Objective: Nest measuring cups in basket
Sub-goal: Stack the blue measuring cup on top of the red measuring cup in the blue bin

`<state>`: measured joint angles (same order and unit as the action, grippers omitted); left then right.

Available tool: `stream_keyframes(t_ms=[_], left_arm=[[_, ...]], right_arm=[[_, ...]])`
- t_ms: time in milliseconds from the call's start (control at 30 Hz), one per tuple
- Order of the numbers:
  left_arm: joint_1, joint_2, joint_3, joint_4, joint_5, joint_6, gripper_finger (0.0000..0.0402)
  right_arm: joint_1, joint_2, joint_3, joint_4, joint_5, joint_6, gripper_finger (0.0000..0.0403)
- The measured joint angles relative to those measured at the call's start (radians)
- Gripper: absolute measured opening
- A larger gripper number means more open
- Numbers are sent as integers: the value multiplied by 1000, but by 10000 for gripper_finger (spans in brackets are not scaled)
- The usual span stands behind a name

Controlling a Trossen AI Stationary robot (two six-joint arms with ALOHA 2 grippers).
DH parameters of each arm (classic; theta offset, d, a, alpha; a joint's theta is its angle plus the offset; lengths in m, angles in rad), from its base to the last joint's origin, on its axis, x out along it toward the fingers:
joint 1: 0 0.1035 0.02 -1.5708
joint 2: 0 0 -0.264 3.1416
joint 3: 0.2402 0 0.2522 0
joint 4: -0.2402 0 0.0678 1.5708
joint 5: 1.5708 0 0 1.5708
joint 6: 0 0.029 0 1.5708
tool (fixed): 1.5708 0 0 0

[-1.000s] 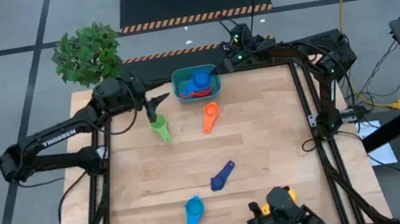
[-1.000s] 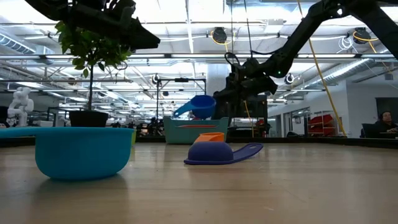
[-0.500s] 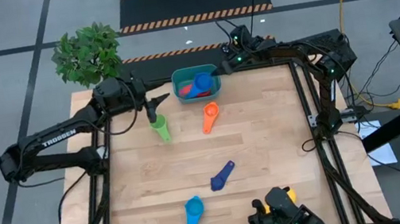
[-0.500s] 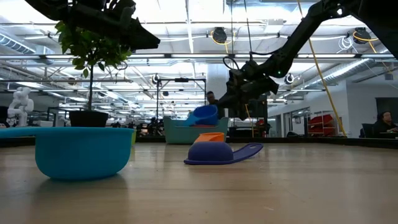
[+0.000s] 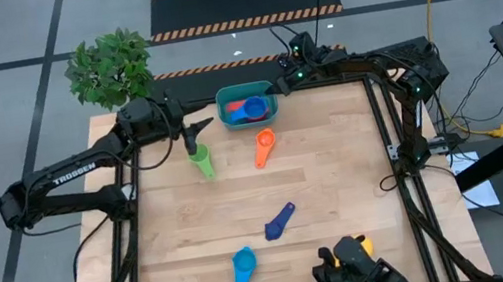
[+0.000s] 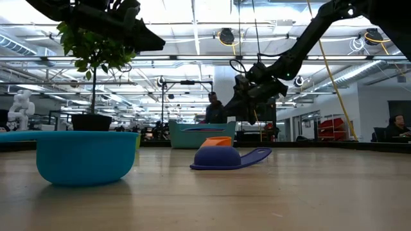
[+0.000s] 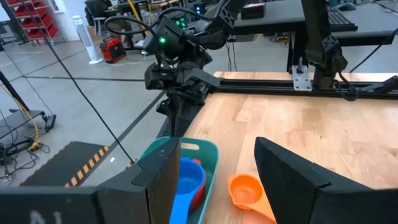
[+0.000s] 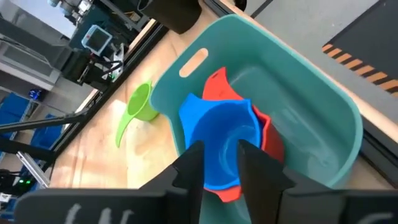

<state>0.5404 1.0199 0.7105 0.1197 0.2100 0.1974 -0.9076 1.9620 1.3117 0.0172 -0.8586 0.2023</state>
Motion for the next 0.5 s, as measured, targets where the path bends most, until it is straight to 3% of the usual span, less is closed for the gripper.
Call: stream_keyframes(t_ms=[133, 367, 500], left_arm=[[0, 0, 0, -15, 0, 2, 207], [0, 1, 0, 19, 0, 9, 207], [1, 1, 0, 45, -6, 13, 207]], right_arm=[[44, -50, 0, -83, 69, -103, 99], [270, -195, 1, -187, 595, -460, 141], [334, -187, 35, -172, 694, -512, 182]])
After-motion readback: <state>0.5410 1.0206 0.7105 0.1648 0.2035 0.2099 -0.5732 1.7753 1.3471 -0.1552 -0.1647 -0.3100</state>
